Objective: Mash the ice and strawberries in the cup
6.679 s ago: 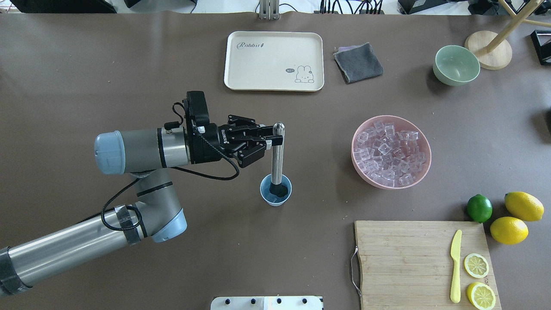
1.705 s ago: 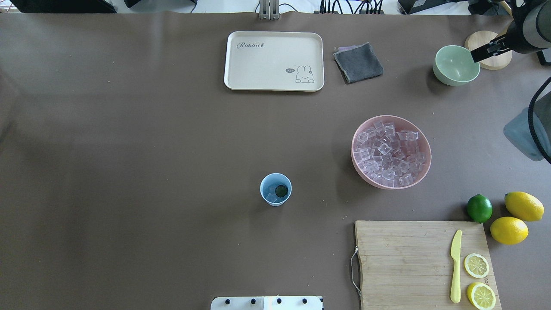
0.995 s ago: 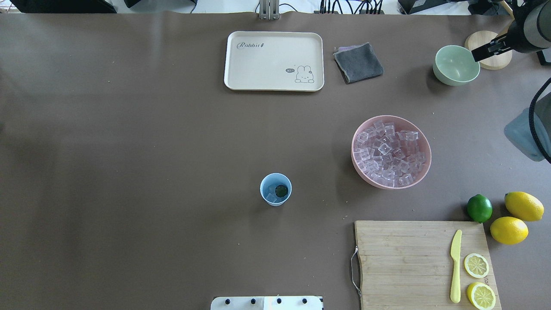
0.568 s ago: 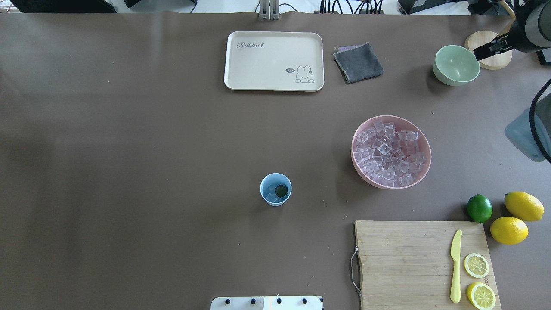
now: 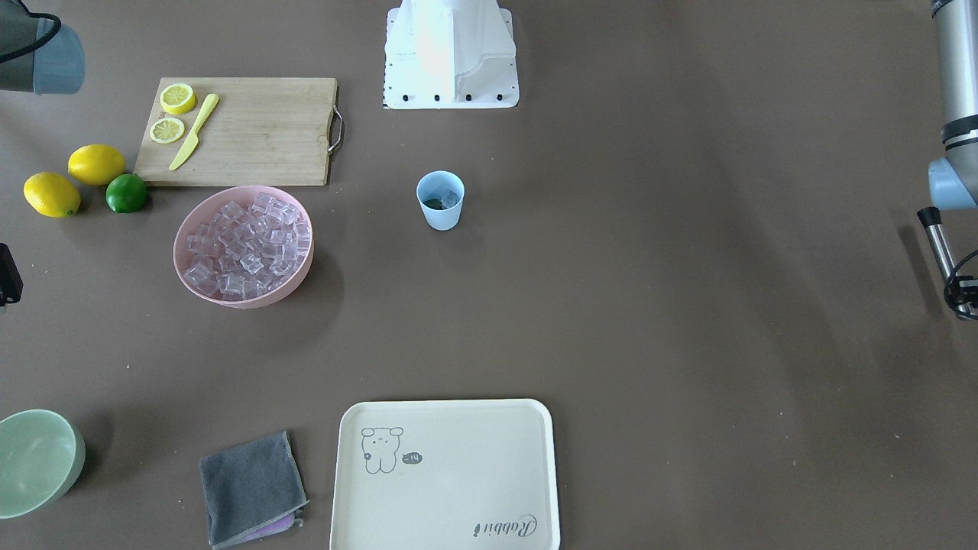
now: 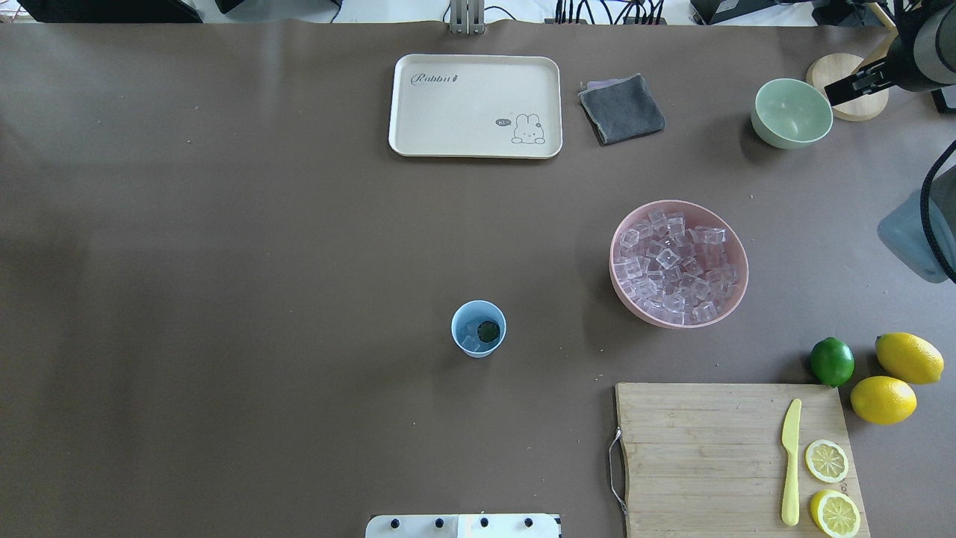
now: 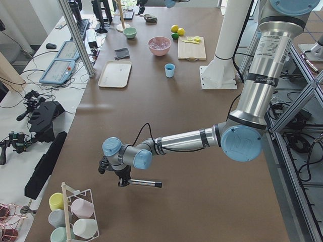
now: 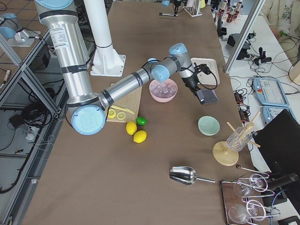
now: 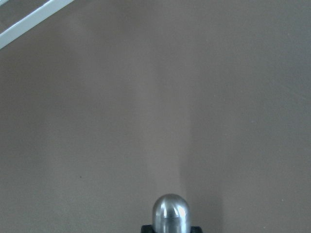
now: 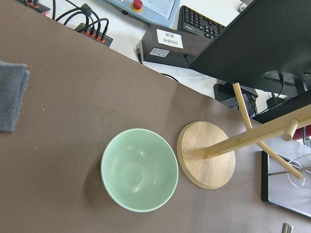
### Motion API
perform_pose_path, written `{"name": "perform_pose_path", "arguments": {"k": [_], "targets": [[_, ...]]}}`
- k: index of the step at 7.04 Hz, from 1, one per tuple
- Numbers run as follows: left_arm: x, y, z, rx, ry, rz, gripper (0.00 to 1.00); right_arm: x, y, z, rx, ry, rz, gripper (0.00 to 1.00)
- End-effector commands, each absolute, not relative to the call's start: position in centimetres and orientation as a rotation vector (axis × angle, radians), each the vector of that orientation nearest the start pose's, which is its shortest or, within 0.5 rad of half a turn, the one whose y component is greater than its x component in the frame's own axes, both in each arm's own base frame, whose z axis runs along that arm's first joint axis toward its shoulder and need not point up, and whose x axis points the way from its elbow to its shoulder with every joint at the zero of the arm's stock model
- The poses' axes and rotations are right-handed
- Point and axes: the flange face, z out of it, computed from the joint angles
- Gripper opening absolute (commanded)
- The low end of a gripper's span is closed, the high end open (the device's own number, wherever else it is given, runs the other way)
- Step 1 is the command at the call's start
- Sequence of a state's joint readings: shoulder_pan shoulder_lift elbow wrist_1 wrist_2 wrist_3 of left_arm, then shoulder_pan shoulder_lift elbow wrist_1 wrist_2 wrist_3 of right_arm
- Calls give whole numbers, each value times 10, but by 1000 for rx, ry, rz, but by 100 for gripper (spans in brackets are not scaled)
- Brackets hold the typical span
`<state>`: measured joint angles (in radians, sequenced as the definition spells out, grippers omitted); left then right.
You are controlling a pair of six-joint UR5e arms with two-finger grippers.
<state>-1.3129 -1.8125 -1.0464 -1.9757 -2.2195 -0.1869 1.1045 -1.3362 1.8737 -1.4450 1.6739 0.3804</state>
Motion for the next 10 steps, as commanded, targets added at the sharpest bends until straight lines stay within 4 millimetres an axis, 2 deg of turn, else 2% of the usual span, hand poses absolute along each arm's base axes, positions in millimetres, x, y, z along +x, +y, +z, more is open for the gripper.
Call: {"name": "perform_pose_path", "arguments": {"k": [1, 2, 3, 5, 6, 7, 8, 9, 10], "targets": [[82, -586, 752, -29, 657, 114, 35, -149, -570, 394, 580, -366, -118, 100], [83, -586, 751, -28, 659, 114, 59, -149, -570, 394, 587, -369, -118, 100], [83, -589, 745, -15, 662, 119, 99, -149, -570, 395, 585, -370, -119, 100], [71, -605, 723, 23, 675, 101, 99, -149, -570, 393, 588, -374, -120, 100], [51, -615, 706, 61, 686, 78, 99, -149, -568, 398, 570, -380, -122, 100], [32, -621, 679, 83, 743, 53, 99, -146, -563, 402, 543, -419, -127, 100], [15, -634, 643, 108, 785, 42, 99, -133, -564, 406, 514, -455, -115, 100], [13, -643, 618, 149, 791, 52, 99, -106, -564, 411, 477, -521, -88, 100], [-3, -662, 589, 201, 793, 40, 99, -65, -570, 418, 420, -586, -38, 100]]}}
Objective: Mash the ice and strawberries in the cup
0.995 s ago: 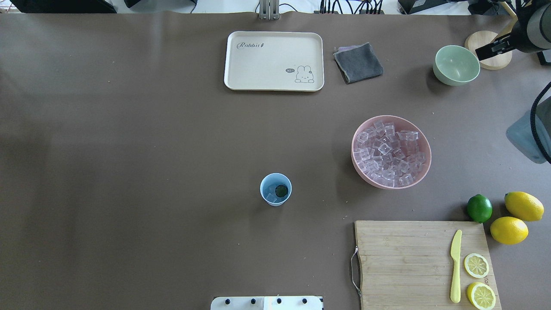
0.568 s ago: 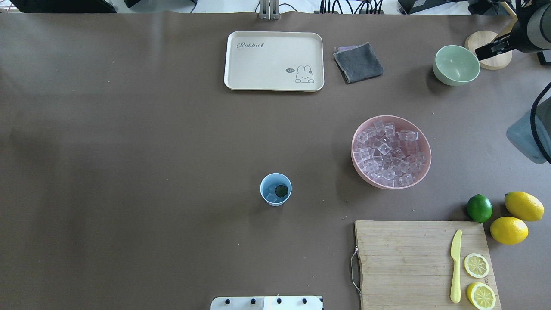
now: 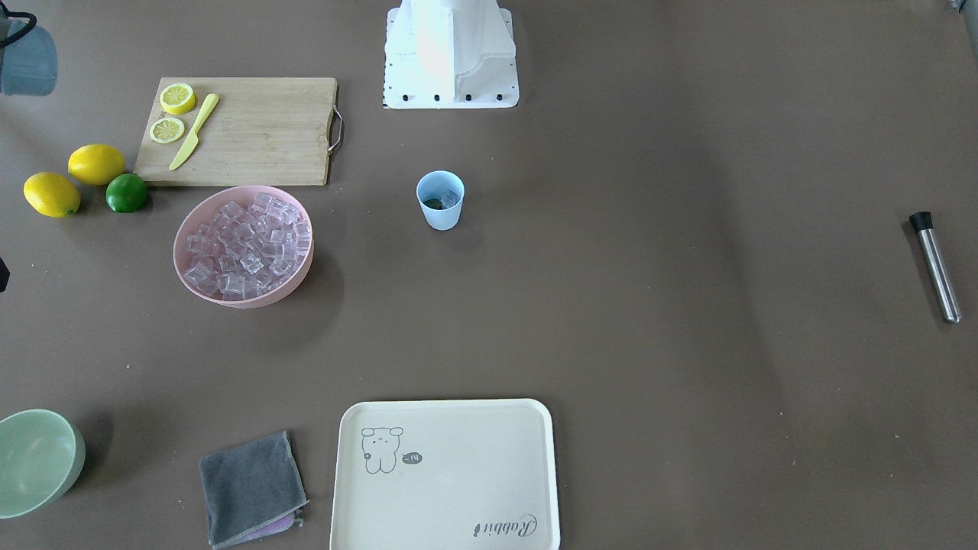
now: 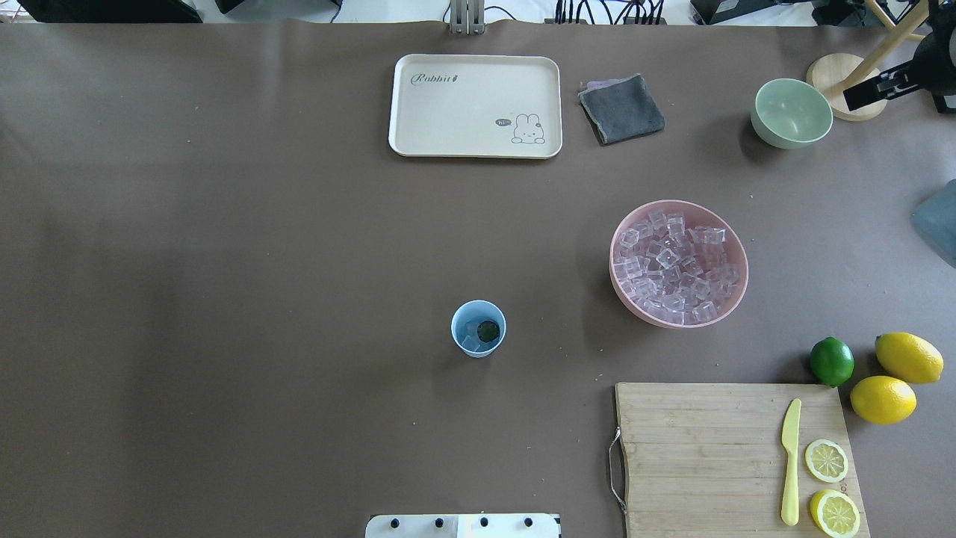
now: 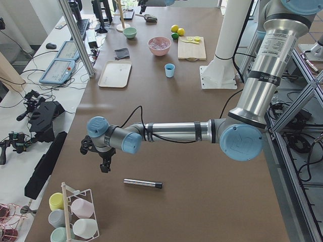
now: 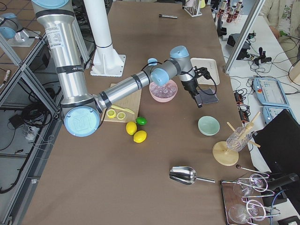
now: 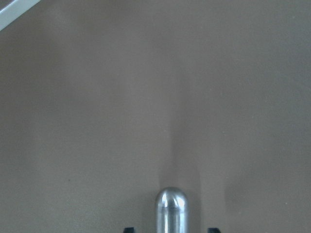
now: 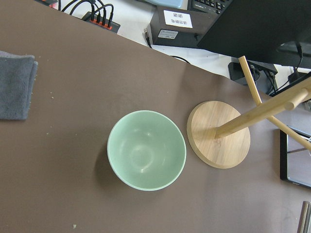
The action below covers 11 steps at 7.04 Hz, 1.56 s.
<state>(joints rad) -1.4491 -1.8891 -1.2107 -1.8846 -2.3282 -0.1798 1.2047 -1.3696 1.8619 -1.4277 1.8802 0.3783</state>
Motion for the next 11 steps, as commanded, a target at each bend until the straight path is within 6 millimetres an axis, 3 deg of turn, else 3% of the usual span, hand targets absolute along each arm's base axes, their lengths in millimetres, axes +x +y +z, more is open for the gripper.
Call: {"name": "perform_pose_path", "arguments": {"k": [1, 2, 3, 5, 6, 7, 8, 9, 11], "targets": [[-5, -673, 568, 235, 790, 45, 99, -27, -569, 421, 372, -616, 27, 100], [-4, -684, 548, 261, 796, 54, 99, 11, -563, 433, 333, -621, 79, 100], [-7, -692, 531, 282, 798, 56, 99, 29, -558, 446, 304, -621, 70, 100], [-4, -711, 484, 252, 797, 46, 99, 36, -548, 479, 227, -605, 97, 100], [0, -717, 474, 241, 798, 46, 99, 36, -552, 504, 185, -597, 99, 100], [4, -730, 452, 219, 795, 40, 99, 38, -553, 509, 178, -595, 92, 100], [-5, -733, 440, 234, 797, 35, 99, 38, -551, 513, 172, -593, 97, 100], [-23, -732, 443, 214, 792, 2, 99, 38, -552, 521, 160, -589, 93, 100], [-56, -724, 421, 181, 910, -47, 99, 38, -553, 521, 177, -586, 30, 100]]}}
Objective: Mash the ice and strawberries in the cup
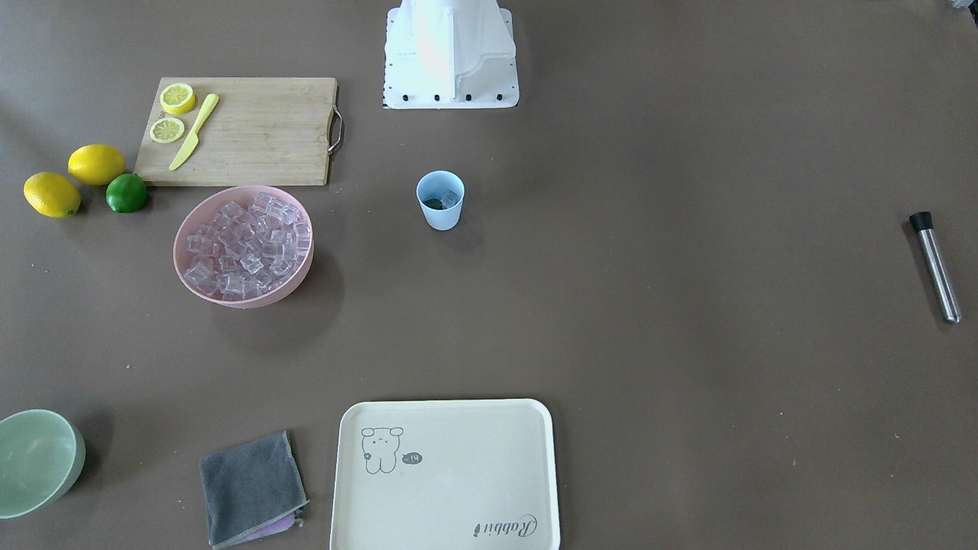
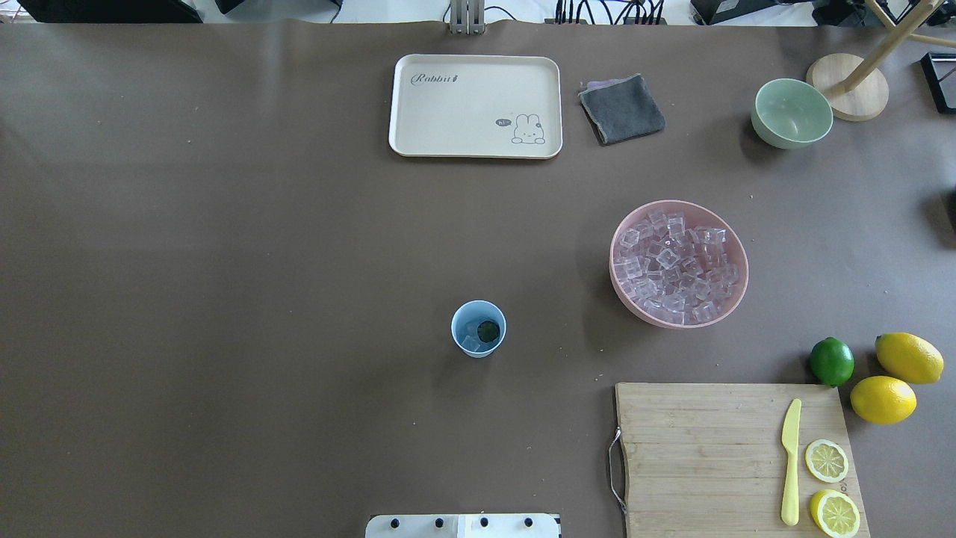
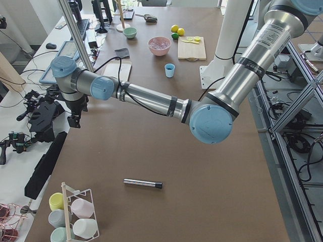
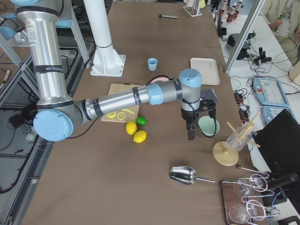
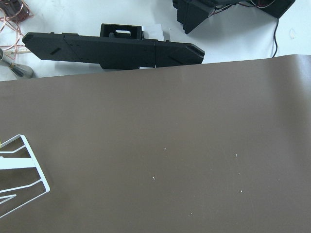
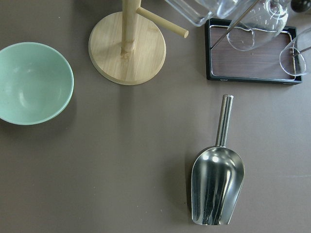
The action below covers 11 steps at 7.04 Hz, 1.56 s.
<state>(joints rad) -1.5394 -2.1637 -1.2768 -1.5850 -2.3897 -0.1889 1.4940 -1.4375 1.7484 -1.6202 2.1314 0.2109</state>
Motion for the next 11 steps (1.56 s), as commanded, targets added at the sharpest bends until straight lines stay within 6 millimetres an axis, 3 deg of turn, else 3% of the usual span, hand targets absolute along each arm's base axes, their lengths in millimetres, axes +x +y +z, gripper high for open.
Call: {"name": "perform_pose_path", "arguments": {"k": [1, 2, 3, 4, 7, 11], "targets": [[-57, -721, 420, 190, 883, -47, 99, 45, -551, 519, 183, -587, 39, 100], [-53, -721, 428, 180, 859, -50, 99, 48, -553, 512, 197, -596, 43, 100], [-46, -717, 452, 160, 785, -55, 99, 56, -549, 505, 208, -635, 51, 100], [-37, -714, 475, 138, 728, -51, 99, 66, -547, 506, 214, -627, 67, 100], [-36, -697, 531, 107, 722, -92, 99, 69, -552, 521, 183, -617, 93, 100], [-35, -688, 549, 89, 722, -96, 99, 68, -551, 522, 182, -625, 86, 100]]}}
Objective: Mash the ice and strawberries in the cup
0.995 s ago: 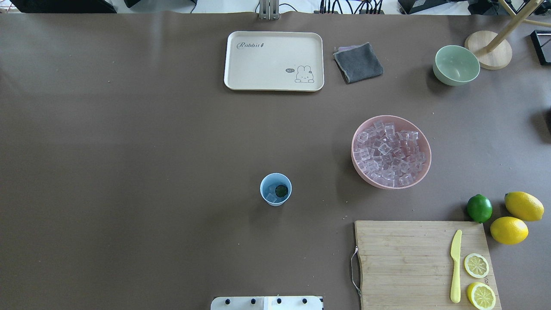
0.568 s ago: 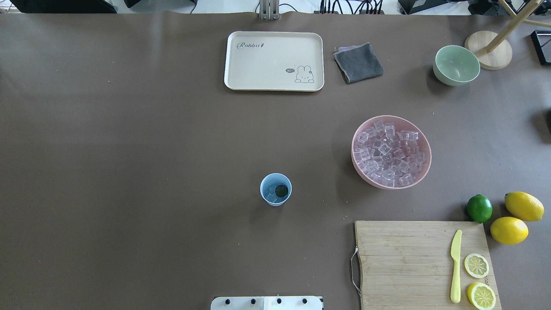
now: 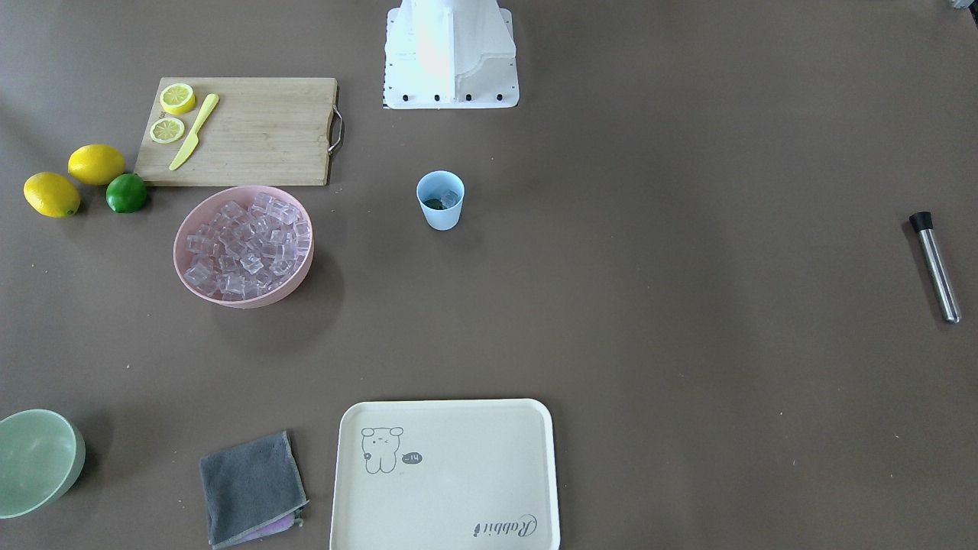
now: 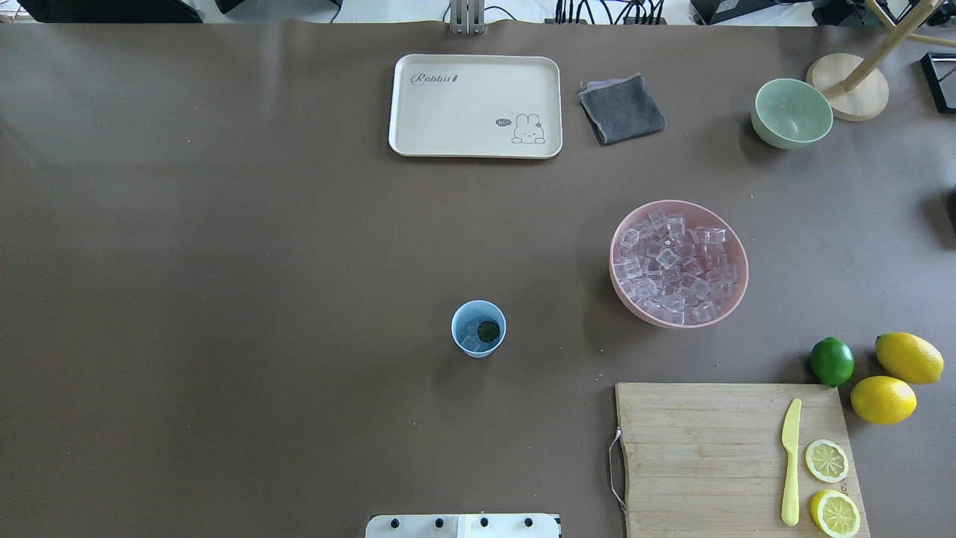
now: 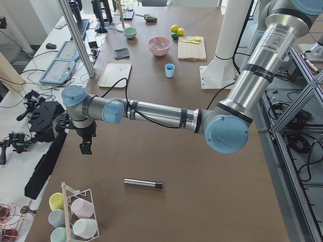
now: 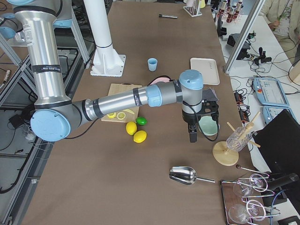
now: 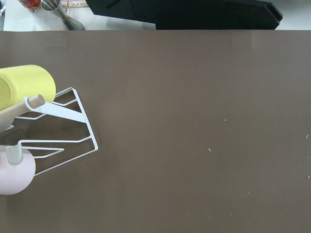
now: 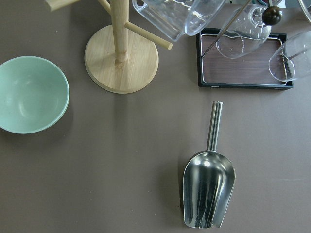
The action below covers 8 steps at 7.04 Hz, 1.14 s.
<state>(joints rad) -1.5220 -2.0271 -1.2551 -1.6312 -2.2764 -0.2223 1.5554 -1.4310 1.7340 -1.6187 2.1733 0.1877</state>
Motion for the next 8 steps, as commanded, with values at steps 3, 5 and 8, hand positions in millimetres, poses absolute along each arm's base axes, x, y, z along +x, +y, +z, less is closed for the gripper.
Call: {"name": "perform_pose_path", "arguments": {"k": [3, 5, 8], "targets": [[-38, -667, 581, 64, 719, -105, 99, 63, -548, 526, 159, -690, 84, 100], [-45, -662, 583, 126, 725, -101, 99, 61, -548, 521, 164, -714, 75, 100], [-45, -650, 601, 93, 731, -113, 99, 60, -549, 539, 130, -712, 82, 100]]}}
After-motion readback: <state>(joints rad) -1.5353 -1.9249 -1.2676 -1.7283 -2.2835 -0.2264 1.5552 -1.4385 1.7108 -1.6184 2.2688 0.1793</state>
